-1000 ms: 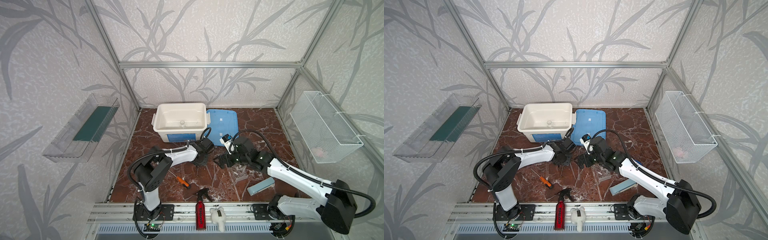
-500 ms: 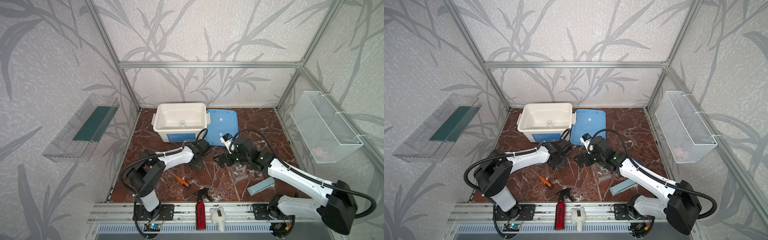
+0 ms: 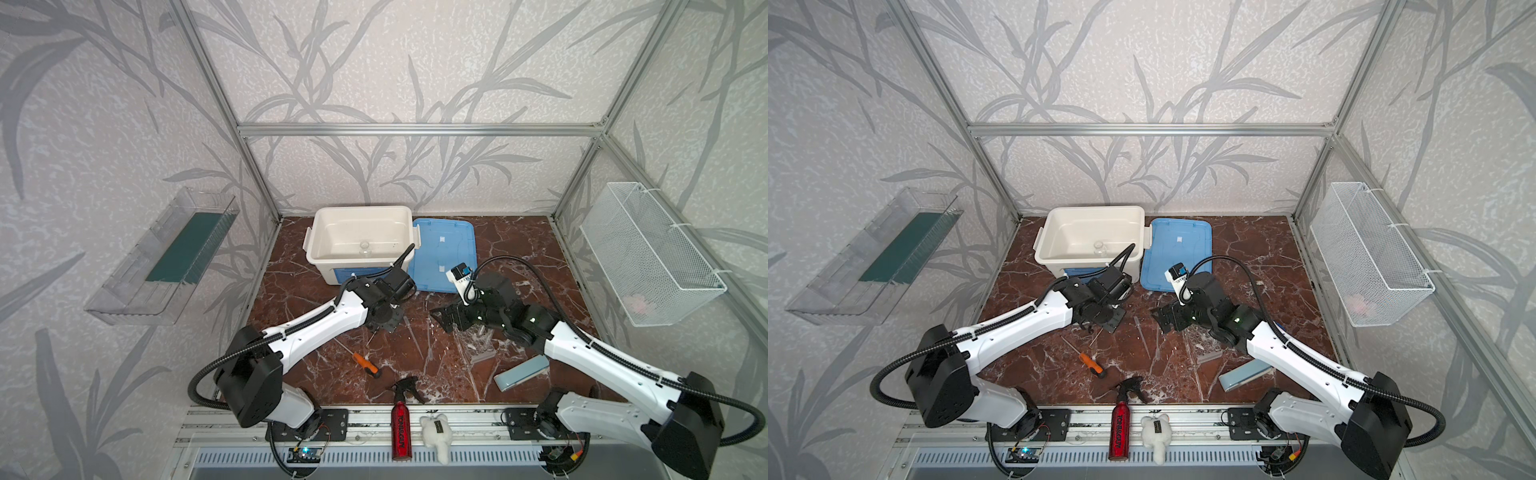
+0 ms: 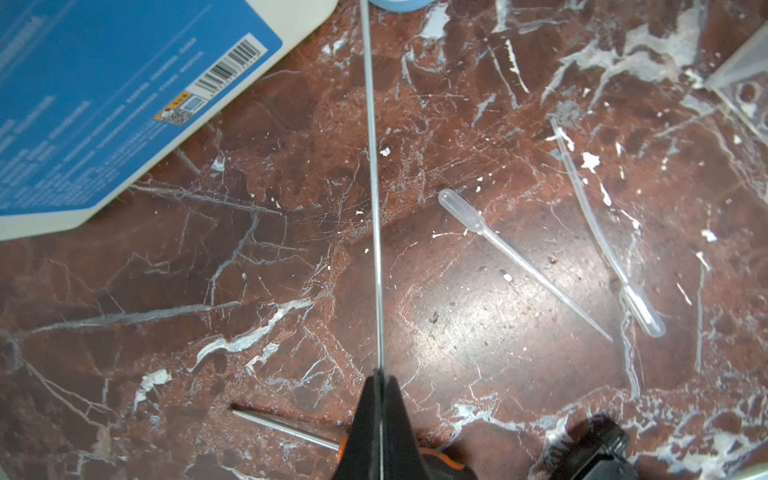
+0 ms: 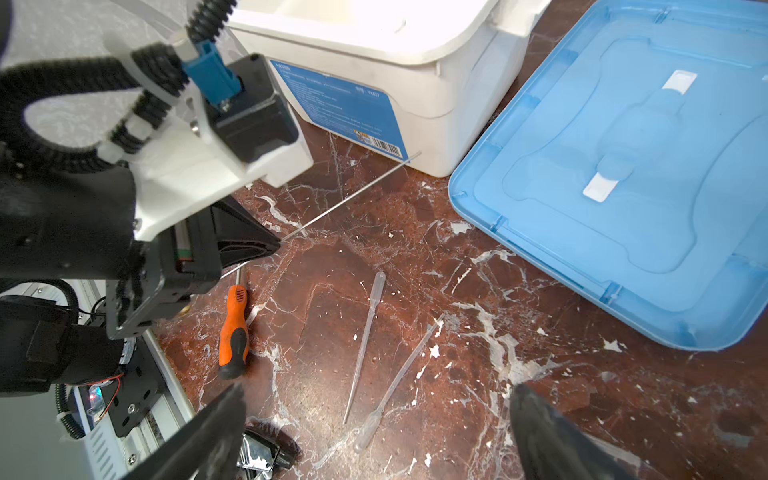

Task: Organize the chemistry lab equipment
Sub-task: 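Lift the rod over the bin with left gripper while right gripper reaches the bin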

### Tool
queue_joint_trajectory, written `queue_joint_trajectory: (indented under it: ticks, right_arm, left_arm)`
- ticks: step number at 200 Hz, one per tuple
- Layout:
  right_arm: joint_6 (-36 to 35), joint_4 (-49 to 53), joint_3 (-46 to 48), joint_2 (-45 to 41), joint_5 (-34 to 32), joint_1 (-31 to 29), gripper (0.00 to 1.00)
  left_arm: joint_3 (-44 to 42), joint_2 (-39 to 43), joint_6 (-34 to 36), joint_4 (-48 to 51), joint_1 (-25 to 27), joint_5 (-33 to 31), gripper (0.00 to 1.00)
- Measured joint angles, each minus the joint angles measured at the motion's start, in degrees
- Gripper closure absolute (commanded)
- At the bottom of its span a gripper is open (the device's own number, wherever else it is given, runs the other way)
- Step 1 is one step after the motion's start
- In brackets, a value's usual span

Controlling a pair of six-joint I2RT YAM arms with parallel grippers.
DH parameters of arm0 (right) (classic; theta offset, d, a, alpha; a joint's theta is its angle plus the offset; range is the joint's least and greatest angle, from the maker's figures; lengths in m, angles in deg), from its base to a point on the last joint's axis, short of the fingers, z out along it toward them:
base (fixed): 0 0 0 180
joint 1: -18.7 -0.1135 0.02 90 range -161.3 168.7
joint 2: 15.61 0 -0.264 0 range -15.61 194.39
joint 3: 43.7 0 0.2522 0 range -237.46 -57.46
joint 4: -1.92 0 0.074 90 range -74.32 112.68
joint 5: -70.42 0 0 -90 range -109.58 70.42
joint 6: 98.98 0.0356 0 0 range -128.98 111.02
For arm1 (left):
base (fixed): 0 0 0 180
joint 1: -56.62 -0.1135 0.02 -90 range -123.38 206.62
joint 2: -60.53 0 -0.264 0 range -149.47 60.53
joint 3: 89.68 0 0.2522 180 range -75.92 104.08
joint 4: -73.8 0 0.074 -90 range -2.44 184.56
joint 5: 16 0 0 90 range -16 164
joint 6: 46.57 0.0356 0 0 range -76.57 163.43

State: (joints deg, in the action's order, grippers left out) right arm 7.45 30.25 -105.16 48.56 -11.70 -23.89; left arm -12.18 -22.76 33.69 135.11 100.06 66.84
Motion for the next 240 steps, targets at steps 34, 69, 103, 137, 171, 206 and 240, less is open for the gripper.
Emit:
queue_joint_trajectory:
  ticks: [34,69,103,137,171,206,240]
  right_arm:
    - [-1.4,-0.5,-1.0,-1.7,-1.0,0.0,0.02]
    - [-3.9,-0.5,-6.6,-1.7,-1.3,0.7,0.01]
    - [-5.7,-1.3,-12.3,-1.3,1.0,3.3,0.01]
    - [-8.0,-2.8,-16.1,1.4,6.9,6.1,0.01]
    - [-10.1,-3.0,-21.0,6.3,11.0,7.3,0.01]
    - [-11.8,-2.7,-29.1,13.7,15.5,9.6,0.02]
    - [-12.6,-1.7,-34.4,19.8,17.5,11.4,0.03]
  left_arm:
    - [4.7,3.9,8.2,0.6,-0.6,1.0,1.00]
    - [13.9,5.3,17.3,1.6,-4.9,7.3,1.00]
    - [20.9,5.1,27.7,2.4,-10.1,12.3,1.00]
    - [28.2,1.9,38.0,4.5,-18.0,17.1,1.00]
    - [37.2,-5.4,46.9,6.1,-24.2,18.1,1.00]
    - [39.9,-10.9,57.8,6.5,-29.0,22.1,1.00]
    - [45.9,-19.2,67.1,8.4,-31.7,23.4,1.00]
